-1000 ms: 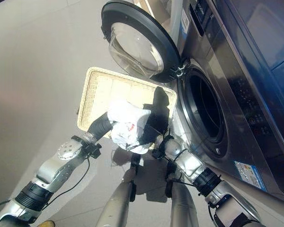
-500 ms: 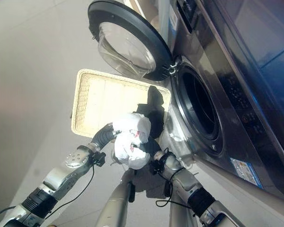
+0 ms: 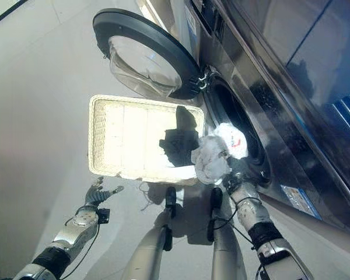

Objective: Put the clothes into the washing machine.

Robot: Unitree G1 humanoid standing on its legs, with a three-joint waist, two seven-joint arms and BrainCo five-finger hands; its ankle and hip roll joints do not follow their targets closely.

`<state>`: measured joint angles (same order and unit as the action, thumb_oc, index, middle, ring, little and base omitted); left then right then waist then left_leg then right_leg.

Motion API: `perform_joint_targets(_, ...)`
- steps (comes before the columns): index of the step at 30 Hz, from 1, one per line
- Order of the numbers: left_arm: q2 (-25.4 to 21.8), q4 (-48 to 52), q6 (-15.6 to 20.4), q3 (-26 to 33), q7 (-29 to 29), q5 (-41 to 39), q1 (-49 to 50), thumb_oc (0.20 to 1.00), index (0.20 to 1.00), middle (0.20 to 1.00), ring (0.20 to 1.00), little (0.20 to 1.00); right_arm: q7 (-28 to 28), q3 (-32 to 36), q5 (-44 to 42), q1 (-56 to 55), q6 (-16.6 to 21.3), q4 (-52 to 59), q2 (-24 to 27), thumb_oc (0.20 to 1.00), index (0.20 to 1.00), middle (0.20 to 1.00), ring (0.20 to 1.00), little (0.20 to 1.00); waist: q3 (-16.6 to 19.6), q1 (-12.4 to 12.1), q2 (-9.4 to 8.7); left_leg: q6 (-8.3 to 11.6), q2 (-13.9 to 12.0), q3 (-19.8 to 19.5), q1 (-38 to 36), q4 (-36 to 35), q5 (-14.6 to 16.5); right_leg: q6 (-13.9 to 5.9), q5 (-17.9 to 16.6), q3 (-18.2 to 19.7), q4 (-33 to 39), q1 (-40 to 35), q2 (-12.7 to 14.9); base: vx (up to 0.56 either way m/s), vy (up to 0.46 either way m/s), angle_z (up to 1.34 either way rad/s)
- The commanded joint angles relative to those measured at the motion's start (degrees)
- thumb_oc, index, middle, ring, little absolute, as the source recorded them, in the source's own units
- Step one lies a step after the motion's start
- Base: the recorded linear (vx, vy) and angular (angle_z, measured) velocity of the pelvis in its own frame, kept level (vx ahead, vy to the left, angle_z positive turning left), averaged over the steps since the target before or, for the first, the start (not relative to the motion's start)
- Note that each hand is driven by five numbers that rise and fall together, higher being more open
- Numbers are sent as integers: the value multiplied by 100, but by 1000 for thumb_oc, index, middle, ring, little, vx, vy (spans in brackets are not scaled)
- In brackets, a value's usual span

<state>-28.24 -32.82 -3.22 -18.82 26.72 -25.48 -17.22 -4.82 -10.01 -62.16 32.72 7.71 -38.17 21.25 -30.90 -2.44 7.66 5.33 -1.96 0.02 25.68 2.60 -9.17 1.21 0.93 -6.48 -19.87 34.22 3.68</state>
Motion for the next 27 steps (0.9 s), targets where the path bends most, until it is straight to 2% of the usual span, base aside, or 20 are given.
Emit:
perform_joint_targets(1, 144, -296, 353, 153, 192, 167, 42, 1000, 1000, 1000, 1000, 1000, -72, 408, -1080, 550, 206, 183, 224, 200, 200, 200, 200, 200, 110, 44, 190, -123, 399, 281, 353, 398, 273, -404, -64, -116, 315, -47, -55, 96, -62, -6)
perform_joint_targets(4, 269, -645, 531, 99, 151, 81, 80, 1000, 1000, 1000, 1000, 1000, -645, 952, -1870, 1328, 619, -490, 575, 200, 200, 200, 200, 200, 110, -29, 258, -133, 390, 255, 427, 414, 286, -380, -5, -123, 195, 68, -86, 98, -53, -6)
perform_joint_targets(5, 301, -656, 541, 38, 179, 60, 78, 1000, 1000, 1000, 1000, 1000, -918, 1056, -1925, 1640, 902, -670, 778, 200, 200, 200, 200, 200, 110, -68, 301, -140, 397, 243, 486, 417, 288, -371, 2, -127, 172, 138, -100, 67, -46, -10)
perform_joint_targets(6, 300, -662, 589, -92, 194, 16, 174, 1000, 1000, 1000, 1000, 1000, -1285, 1198, -2272, 2055, 1456, -920, 1069, 200, 200, 200, 200, 200, 110, -109, 342, -145, 424, 211, 506, 437, 331, -357, 69, -125, 106, 186, -108, 51, -36, -12)
perform_joint_targets(7, 311, -662, 593, -90, 198, 11, 140, 1000, 1000, 1000, 1000, 1000, -1275, 1180, -2294, 2116, 1470, -962, 1098, 200, 200, 200, 200, 200, 110, -121, 361, -147, 415, 214, 566, 438, 288, -350, 10, -129, 122, 240, -116, 67, -75, -11)
perform_joint_targets(8, 291, -660, 700, -219, 125, 23, 246, 1000, 1000, 1000, 1000, 1000, -1369, 1319, -3232, 2570, 2531, -1156, 1496, 200, 200, 200, 200, 200, 110, -184, 422, -168, 425, 173, 688, 468, 283, -324, 49, -137, 22, 358, -144, 14, -53, -7)
perform_joint_targets(9, 293, -660, 701, -216, 124, 22, 234, 1000, 1000, 1000, 1000, 1000, -1335, 1305, -3271, 2588, 2551, -1177, 1504, 200, 200, 200, 200, 200, 110, -189, 428, -168, 421, 173, 709, 471, 274, -322, 32, -137, 29, 375, -148, 83, -116, 0)
perform_joint_targets(10, 216, -621, 690, -289, 61, 5, 323, 1000, 1000, 1000, 1000, 1000, -1338, 1497, -3558, 2712, 3044, -1185, 1780, 200, 200, 200, 200, 200, 110, -188, 420, -191, 454, 123, 714, 492, 335, -318, 120, -133, -50, 387, -154, 30, -81, 10)
perform_joint_targets(11, 158, -580, 672, -336, 47, -19, 326, 1000, 1000, 1000, 1000, 1000, -1229, 1537, -3811, 2837, 3292, -1240, 1974, 200, 200, 200, 200, 200, 110, -224, 437, -205, 452, 113, 803, 502, 281, -307, 58, -157, -61, 466, -160, 71, -116, 13)
perform_joint_targets(12, 66, -544, 651, -385, 2, -83, 406, 1000, 1000, 1000, 1000, 1000, -1108, 1594, -4193, 2992, 4028, -1185, 2247, 200, 200, 200, 200, 200, 110, -237, 439, -222, 469, 89, 834, 521, 293, -306, 88, -165, -119, 491, -158, 87, -101, 16)
perform_joint_targets(13, -21, -536, 683, -370, -111, -81, 581, 1000, 1000, 1000, 1000, 1000, -870, 1815, -4472, 3080, 5184, -980, 2634, 200, 200, 200, 200, 200, 110, -204, 421, -252, 503, 38, 811, 538, 372, -315, 189, -143, -201, 478, -167, 76, -78, 9)
perform_joint_targets(14, -28, -528, 686, -370, -116, -84, 569, 1000, 1000, 1000, 1000, 1000, -821, 1814, -4521, 3078, 5236, -964, 2625, 200, 200, 200, 200, 200, 110, -218, 430, -257, 494, 40, 856, 536, 320, -307, 123, -153, -181, 515, -174, 105, -53, 7)
perform_joint_targets(15, -97, -452, 650, -364, -201, -185, 715, 1000, 1000, 1000, 1000, 1000, -713, 2059, -4482, 3036, 6207, -624, 2888, 200, 200, 200, 200, 200, 110, -162, 418, -273, 525, 9, 825, 559, 401, -314, 218, -124, -253, 501, -181, 36, 4, 5)
perform_joint_targets(19, -118, -475, 534, -213, -482, -316, 927, 1000, 1000, 1000, 1000, 1000, -1487, 2367, -4350, 2893, 7379, -433, 3513, 200, 200, 200, 200, 200, 110, -58, 417, -295, 541, 37, 797, 613, 430, -309, 245, -49, -324, 511, -178, 66, 50, 4)
perform_joint_targets(20, -121, -494, 546, -186, -513, -344, 946, 1000, 1000, 1000, 1000, 1000, -1585, 2370, -4329, 2883, 7406, -487, 3616, 200, 200, 200, 200, 200, 110, -49, 425, -293, 530, 52, 820, 610, 380, -299, 201, -53, -316, 527, -184, 50, 93, -12)
perform_joint_targets(21, -72, -586, 551, -106, -634, -387, 1026, 1000, 1000, 1000, 1000, 1000, -2052, 2493, -4408, 2709, 7556, -758, 3949, 200, 200, 200, 200, 200, 110, 22, 432, -262, 513, 97, 804, 633, 377, -299, 245, -25, -382, 513, -191, 0, 57, -12)
perform_joint_targets(22, -77, -588, 554, -114, -640, -385, 1020, 1000, 1000, 1000, 1000, 1000, -2090, 2506, -4383, 2701, 7545, -768, 3967, 200, 200, 200, 200, 200, 110, 8, 433, -261, 511, 99, 811, 633, 363, -298, 228, -25, -377, 519, -193, 41, 60, -13)
perform_joint_targets(25, 64, -723, 494, -17, -768, -388, 1083, 1000, 1000, 1000, 1000, 1000, -2670, 2946, -4798, 2087, 7294, -1045, 4086, 200, 200, 200, 200, 200, 110, 102, 444, -243, 516, 129, 815, 712, 367, -301, 239, 9, -431, 508, -175, 50, 27, -7)
perform_joint_targets(26, 75, -746, 442, -22, -802, -351, 1077, 1000, 1000, 1000, 1000, 1000, -2769, 3045, -4951, 1922, 7082, -1095, 4060, 388, 388, 388, 388, 388, 110, 105, 444, -241, 520, 140, 804, 728, 372, -304, 242, 15, -442, 498, -162, 39, 15, -1)
perform_joint_targets(27, 89, -762, 409, -49, -860, -321, 1072, 1000, 1000, 1000, 1000, 1000, -2899, 3111, -5084, 1745, 6821, -1163, 3949, 765, 765, 765, 765, 765, 110, 110, 455, -241, 518, 159, 796, 745, 372, -306, 237, 28, -442, 484, -143, 45, 14, 3)
